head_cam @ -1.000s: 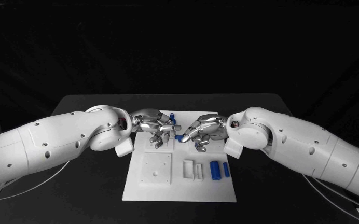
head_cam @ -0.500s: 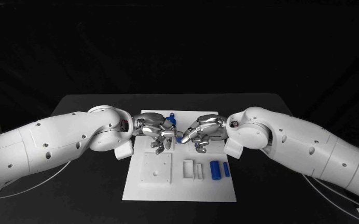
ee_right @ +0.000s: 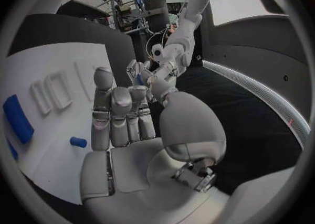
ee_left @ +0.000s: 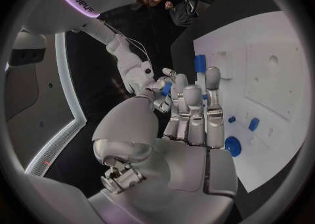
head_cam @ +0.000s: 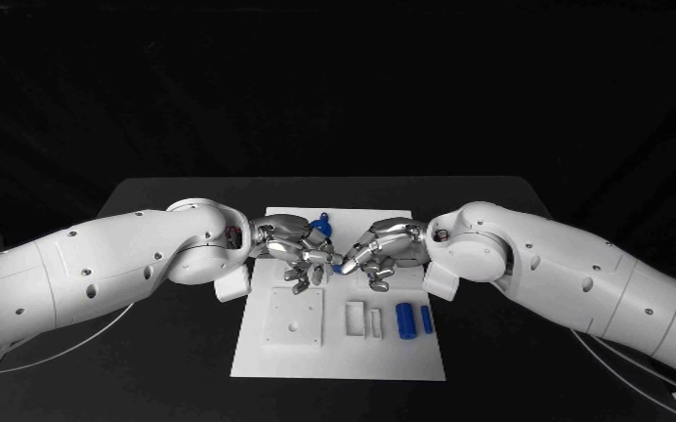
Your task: Assemble the parts on the task board
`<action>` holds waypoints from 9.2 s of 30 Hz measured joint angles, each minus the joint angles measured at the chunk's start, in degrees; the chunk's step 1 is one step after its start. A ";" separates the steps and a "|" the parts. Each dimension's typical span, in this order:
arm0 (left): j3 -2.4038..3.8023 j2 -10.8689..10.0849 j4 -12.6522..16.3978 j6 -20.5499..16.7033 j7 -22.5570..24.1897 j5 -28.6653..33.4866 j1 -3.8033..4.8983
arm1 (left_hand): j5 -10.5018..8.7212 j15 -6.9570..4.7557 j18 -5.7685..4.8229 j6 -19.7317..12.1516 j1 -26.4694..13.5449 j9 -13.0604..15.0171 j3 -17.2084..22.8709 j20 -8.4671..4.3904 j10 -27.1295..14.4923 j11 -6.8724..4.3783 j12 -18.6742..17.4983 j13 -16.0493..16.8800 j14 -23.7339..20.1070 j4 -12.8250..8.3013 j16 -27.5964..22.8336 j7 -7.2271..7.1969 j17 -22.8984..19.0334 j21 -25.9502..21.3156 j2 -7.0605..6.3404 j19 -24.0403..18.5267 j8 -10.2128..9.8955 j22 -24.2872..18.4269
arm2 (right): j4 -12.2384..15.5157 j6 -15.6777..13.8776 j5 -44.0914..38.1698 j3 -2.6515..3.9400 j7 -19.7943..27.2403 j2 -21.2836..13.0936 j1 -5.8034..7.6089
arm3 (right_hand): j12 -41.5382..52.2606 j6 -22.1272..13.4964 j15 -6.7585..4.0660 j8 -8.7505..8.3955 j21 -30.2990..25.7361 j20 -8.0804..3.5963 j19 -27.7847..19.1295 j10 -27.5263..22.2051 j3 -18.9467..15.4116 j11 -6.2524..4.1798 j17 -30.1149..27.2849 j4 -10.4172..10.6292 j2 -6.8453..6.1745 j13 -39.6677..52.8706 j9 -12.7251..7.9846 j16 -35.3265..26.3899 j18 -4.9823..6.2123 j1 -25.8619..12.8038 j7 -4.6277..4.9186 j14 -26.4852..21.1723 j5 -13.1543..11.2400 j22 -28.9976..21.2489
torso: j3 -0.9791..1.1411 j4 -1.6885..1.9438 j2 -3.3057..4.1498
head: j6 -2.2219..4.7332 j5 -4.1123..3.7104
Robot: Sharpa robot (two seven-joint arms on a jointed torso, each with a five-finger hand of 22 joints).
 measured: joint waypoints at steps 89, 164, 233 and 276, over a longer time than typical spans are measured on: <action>0.01 0.16 -0.14 5.61 -4.58 1.09 0.11 | -9.29 1.32 0.01 3.76 3.81 -27.05 -1.12 1.25 0.92 1.74 -8.92 -3.06 -1.73 -10.52 0.85 3.17 -0.89 0.24 2.91 -1.21 -13.88 0.00 | 1.47 1.81 -1.45 -1.06 -1.95 -0.35 -0.06 | 0.23 0.13 0.08 0.23 1.01 -0.20 -0.21 0.12 -0.08 0.08 0.38 -0.40 0.09 0.59 0.06 0.23 -0.04 0.10 0.08 -0.08 0.45 0.00 | 0.02 -0.01 0.01 | -0.57 -0.59; 0.01 0.20 -0.36 7.05 -5.70 4.34 0.13 | -11.60 1.24 0.00 6.05 5.54 -18.88 -0.92 1.24 3.89 1.43 -11.38 -3.01 -1.89 -10.57 1.29 1.96 -1.03 0.37 3.94 -1.62 -12.19 0.00 | 1.68 0.76 -1.38 -1.79 -1.36 -0.18 -0.09 | 0.44 0.07 0.19 0.20 1.94 -0.20 -0.21 0.42 0.50 0.18 0.56 -0.48 -0.30 1.01 0.02 0.23 -0.45 0.30 0.12 0.00 1.67 0.02 | 0.03 -0.01 0.02 | -0.59 -0.94; -0.12 -0.52 -0.12 5.67 -5.44 4.00 0.05 | -23.56 1.82 0.93 3.58 7.16 -16.70 -10.65 1.64 1.84 1.64 -7.25 -1.57 -2.45 -8.09 1.51 2.34 -1.44 -0.88 3.70 -0.80 -10.20 0.00 | 1.43 -0.98 1.77 -1.68 -0.07 -0.36 -0.01 | 0.44 0.37 0.20 0.23 2.16 -0.20 -0.20 0.40 0.39 0.21 0.77 -0.56 -0.47 1.24 0.06 0.45 -0.46 -0.17 0.12 0.01 1.98 0.00 | 0.02 -0.02 0.02 | -0.65 -1.08; -0.19 -0.54 -0.39 5.71 -5.03 6.22 0.02 | -22.12 1.63 0.91 2.34 10.30 -15.89 -0.02 1.63 1.79 1.70 -8.66 -2.91 -2.65 -14.91 1.96 2.77 -1.42 -0.54 11.85 -1.23 -10.62 0.00 | 0.44 -1.93 1.37 -1.66 -0.09 0.09 -0.29 | 0.44 0.21 -0.01 0.23 2.49 -0.20 -0.21 0.53 0.48 0.09 0.86 -0.46 -0.37 1.30 0.05 0.44 -0.46 -0.07 0.21 0.22 2.24 0.00 | 0.01 0.02 0.00 | -0.82 -1.30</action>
